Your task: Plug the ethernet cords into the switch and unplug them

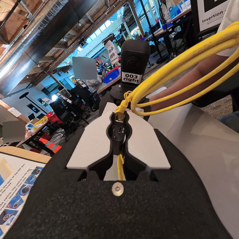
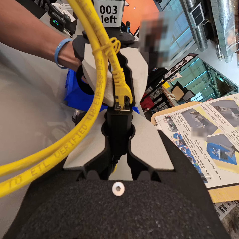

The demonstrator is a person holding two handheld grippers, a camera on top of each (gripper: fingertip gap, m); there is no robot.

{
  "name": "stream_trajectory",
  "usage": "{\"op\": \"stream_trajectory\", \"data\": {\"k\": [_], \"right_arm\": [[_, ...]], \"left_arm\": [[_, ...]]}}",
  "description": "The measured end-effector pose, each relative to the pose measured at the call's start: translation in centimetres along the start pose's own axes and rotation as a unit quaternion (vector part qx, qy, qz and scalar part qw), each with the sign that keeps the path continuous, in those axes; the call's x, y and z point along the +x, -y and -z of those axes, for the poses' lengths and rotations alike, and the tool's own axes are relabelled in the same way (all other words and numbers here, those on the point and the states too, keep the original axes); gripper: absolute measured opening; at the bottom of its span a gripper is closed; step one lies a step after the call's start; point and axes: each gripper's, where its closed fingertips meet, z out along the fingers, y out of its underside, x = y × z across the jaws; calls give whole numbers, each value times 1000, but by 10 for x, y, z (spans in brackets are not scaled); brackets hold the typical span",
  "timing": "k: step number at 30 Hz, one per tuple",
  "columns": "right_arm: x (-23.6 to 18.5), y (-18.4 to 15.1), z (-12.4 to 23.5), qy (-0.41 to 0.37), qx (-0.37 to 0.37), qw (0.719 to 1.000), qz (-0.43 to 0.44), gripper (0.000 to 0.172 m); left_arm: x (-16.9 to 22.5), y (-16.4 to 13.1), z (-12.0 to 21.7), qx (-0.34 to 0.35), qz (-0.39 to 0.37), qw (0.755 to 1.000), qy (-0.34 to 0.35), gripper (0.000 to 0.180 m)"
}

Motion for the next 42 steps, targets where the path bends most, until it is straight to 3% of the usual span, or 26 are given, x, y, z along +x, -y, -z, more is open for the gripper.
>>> {"op": "stream_trajectory", "data": {"k": [17, 23, 28, 31, 38, 40, 42], "right_arm": [[-13, -11, -9, 23, -14, 1000, 7, 32], [-7, -17, -9, -2, -50, 998, 27, 31], [3, -20, -4, -25, -62, 997, 37, 31], [8, -27, -3, -43, -82, 994, 60, 30], [8, -40, -9, -51, -117, 989, 68, 31], [9, -43, -11, -60, -134, 986, 78, 30], [11, -46, -12, -69, -151, 982, 94, 31]], "left_arm": [[8, -15, 4, -48, 52, 997, -38, 14], [8, -16, 5, -61, 51, 997, -16, 15], [-1, -23, 14, -94, 35, 994, 41, 21], [-9, -33, 31, -124, 73, 987, 71, 26], [-39, -20, 66, -92, 236, 959, 129, 26], [-38, -18, 60, -117, 286, 942, 129, 35], [-32, -28, 52, -190, 337, 912, 138, 48]]}}
